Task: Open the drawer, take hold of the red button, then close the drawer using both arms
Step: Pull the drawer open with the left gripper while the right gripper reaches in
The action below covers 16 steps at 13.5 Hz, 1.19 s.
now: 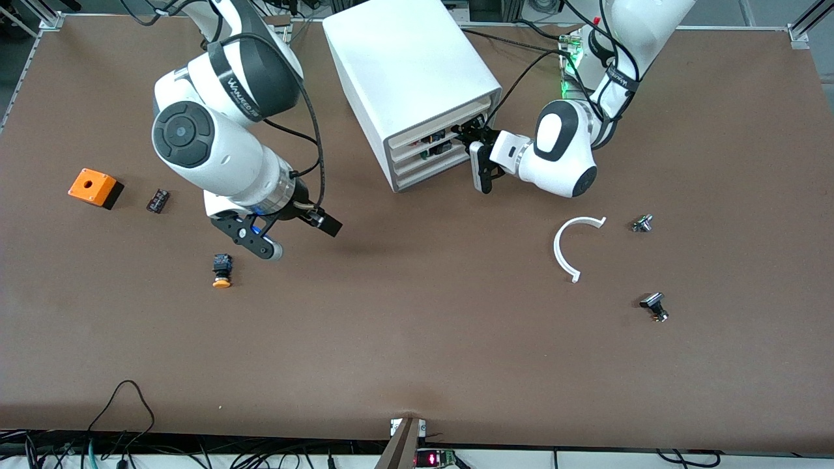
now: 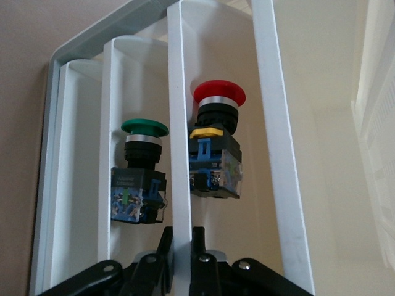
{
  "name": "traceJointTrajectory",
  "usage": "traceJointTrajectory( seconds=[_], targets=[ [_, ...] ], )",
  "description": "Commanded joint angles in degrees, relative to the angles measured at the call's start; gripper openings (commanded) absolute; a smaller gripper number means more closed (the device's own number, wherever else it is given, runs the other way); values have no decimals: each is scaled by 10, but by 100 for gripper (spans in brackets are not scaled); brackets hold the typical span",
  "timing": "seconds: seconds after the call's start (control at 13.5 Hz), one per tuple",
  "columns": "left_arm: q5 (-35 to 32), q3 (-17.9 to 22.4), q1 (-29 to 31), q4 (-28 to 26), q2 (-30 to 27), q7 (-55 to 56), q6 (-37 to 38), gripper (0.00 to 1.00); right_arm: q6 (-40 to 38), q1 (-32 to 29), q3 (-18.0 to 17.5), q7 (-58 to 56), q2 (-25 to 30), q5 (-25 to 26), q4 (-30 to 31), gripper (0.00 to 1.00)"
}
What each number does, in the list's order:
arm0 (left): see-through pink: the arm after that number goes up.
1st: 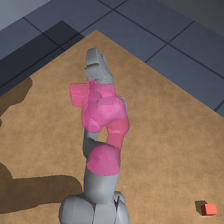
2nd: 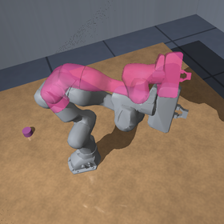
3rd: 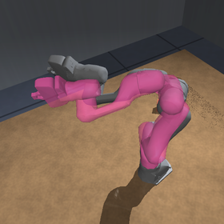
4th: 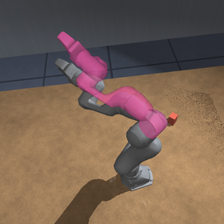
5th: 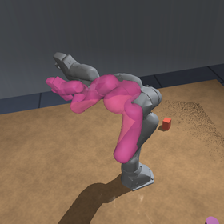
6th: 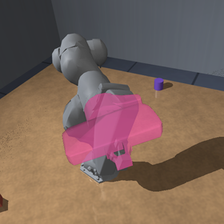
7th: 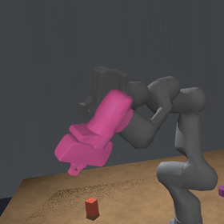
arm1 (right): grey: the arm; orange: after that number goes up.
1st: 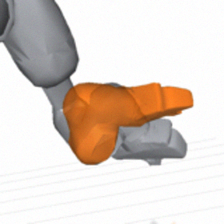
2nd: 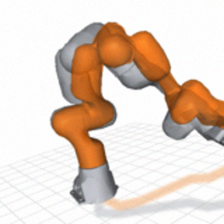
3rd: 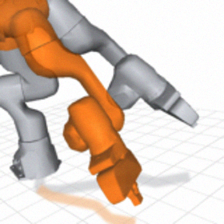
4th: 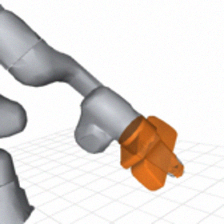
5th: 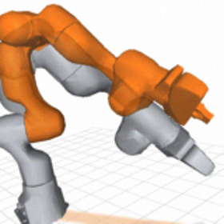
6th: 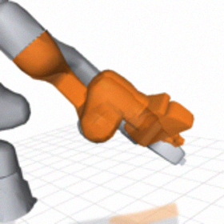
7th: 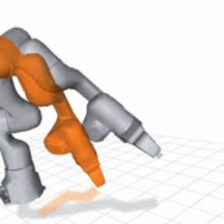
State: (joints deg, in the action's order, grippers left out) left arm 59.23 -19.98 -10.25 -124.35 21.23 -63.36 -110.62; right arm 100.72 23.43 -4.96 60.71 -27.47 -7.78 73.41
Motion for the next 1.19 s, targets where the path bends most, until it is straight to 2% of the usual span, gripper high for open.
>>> traceJointTrajectory(
  seconds=[0.0, 0.15, 0.45, 0.67, 0.82, 0.89, 0.97, 1.11],
  targets=[
    [7, 6, 11, -5, -17, -19, 1, 0, -11, 21, 4, 53, -31, -4, -52, 99],
    [-37, 4, 44, 18, -10, -13, 2, 0, -5, 38, 4, 89, -45, -1, -69, 99],
    [-64, 8, 71, 82, 42, -11, 2, 0, -2, 73, 7, 162, -76, 1, -105, 99],
    [-83, 7, 102, 126, 82, -12, 2, 0, 24, 117, 9, 263, -96, 48, -113, 99],
    [-92, 9, 106, 152, 93, -12, 2, 0, 39, 142, 10, 317, -111, 51, -114, 99],
    [-93, 8, 112, 155, 96, -12, 2, 20, 45, 153, 10, 337, -116, 52, -114, 99],
    [-96, 8, 113, 154, 101, -14, 3, 98, 52, 165, 10, 357, -122, 52, -114, 99],
    [-96, 8, 117, 155, 99, -8, 5, 100, 66, 186, 11, 388, -130, 52, -114, 99]
  ],
)
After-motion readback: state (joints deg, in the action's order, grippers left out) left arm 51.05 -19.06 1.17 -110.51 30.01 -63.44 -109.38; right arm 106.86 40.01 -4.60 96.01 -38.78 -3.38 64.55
